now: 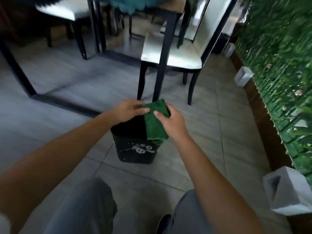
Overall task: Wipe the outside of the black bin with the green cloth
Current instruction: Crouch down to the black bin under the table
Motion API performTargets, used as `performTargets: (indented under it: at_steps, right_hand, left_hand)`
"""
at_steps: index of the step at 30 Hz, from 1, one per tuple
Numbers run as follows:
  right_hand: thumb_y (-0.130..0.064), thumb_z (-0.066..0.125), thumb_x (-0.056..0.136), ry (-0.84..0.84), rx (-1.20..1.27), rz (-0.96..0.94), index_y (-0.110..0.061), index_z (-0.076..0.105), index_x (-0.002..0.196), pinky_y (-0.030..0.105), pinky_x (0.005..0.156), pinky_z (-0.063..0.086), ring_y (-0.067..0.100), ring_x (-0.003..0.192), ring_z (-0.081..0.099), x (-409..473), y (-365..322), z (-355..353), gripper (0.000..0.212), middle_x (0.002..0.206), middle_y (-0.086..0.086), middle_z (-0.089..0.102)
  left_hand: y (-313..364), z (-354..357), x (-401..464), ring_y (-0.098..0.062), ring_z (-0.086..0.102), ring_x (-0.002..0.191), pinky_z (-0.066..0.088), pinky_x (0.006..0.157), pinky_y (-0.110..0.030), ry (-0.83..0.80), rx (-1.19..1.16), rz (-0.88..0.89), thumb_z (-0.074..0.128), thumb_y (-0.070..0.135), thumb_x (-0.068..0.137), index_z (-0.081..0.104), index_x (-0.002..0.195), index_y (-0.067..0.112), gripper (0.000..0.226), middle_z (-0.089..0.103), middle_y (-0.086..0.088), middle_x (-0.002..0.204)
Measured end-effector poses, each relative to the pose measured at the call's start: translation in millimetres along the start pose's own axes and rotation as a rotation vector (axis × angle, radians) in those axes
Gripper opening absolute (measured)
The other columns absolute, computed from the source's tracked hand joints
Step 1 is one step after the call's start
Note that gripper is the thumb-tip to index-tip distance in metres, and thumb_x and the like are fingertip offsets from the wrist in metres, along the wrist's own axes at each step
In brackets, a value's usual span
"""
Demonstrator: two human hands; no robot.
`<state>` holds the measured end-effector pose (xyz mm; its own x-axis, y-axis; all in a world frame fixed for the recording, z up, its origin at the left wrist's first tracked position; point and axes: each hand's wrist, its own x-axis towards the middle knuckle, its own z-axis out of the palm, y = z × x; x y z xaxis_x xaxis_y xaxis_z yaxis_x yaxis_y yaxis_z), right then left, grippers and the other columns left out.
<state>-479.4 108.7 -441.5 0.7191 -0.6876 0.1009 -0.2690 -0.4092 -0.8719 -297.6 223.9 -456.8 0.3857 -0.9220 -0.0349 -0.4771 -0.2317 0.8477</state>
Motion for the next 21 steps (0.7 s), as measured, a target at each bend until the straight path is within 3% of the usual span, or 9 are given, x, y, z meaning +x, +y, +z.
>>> performTargets:
  at_steps: [2,6,9,11,12,15,19,21]
  right_hand:
    - [-0.035,0.074,0.094,-0.019,0.029,-0.017,-0.021,0.064,0.135,0.02,0.082,0.053,0.016,0.106,0.07,13,-5,7,0.044,0.118,-0.003,0.073]
    - [-0.036,0.073,0.094,-0.035,0.026,0.004,-0.021,0.062,0.137,0.027,0.085,0.055,0.02,0.11,0.07,29,-4,16,0.047,0.122,0.001,0.073]
    - [-0.033,0.074,0.093,-0.028,-0.013,0.028,-0.021,0.062,0.139,0.023,0.084,0.052,0.017,0.108,0.068,20,8,22,0.049,0.123,-0.002,0.071]
    - [-0.031,0.075,0.093,-0.017,-0.01,0.059,-0.021,0.062,0.139,0.013,0.074,0.049,0.011,0.098,0.066,17,15,19,0.049,0.119,-0.004,0.07]
    - [-0.03,0.074,0.093,-0.004,0.002,0.076,-0.021,0.062,0.138,0.007,0.067,0.046,0.007,0.09,0.065,17,17,16,0.047,0.115,-0.004,0.069]
    - [-0.029,0.072,0.095,0.025,0.007,0.112,-0.021,0.063,0.135,0.003,0.057,0.043,0.001,0.079,0.061,18,25,9,0.043,0.107,-0.005,0.068]
    - [-0.029,0.074,0.093,-0.01,-0.006,0.162,-0.021,0.065,0.133,0.027,0.08,0.056,0.017,0.095,0.069,14,39,6,0.042,0.115,0.001,0.072]
    - [-0.028,0.074,0.093,-0.039,-0.012,0.186,-0.02,0.065,0.133,0.031,0.082,0.057,0.018,0.095,0.069,14,45,5,0.042,0.112,0.0,0.071]
  left_hand:
    - [-8,-8,3,-0.015,0.069,0.099,0.054,0.095,-0.039,0.059,-0.196,-0.081,0.078,0.071,0.066,0.076,0.091,0.03,0.048,0.075,0.002,0.097]
    - [-20,-16,2,-0.023,0.068,0.101,0.051,0.098,-0.046,0.189,-0.19,-0.171,0.049,0.059,0.095,0.061,0.111,0.027,0.038,0.07,0.0,0.1]
    - [-59,-4,2,-0.021,0.066,0.099,0.051,0.098,-0.04,0.174,-0.007,-0.222,0.039,0.047,0.106,0.057,0.133,0.016,0.044,0.073,-0.01,0.108]
    - [-84,8,-3,-0.017,0.063,0.095,0.052,0.082,-0.025,0.171,0.187,-0.272,0.041,0.044,0.106,0.057,0.136,0.02,0.041,0.072,-0.007,0.117]
    - [-93,15,-8,-0.017,0.064,0.095,0.052,0.077,-0.023,0.141,0.274,-0.292,0.043,0.048,0.105,0.053,0.141,0.028,0.042,0.071,-0.002,0.12]
    - [-112,36,-16,-0.021,0.065,0.108,0.053,0.093,-0.033,-0.076,0.484,-0.248,0.046,0.057,0.101,0.048,0.146,0.036,0.05,0.065,0.005,0.128]
    - [-126,46,-13,-0.023,0.058,0.123,0.047,0.103,-0.036,-0.226,0.615,-0.264,0.047,0.062,0.097,0.063,0.133,0.029,0.05,0.064,0.0,0.134]
    - [-127,45,-7,-0.025,0.056,0.125,0.046,0.104,-0.037,-0.25,0.648,-0.286,0.046,0.059,0.099,0.063,0.135,0.029,0.049,0.062,-0.001,0.137]
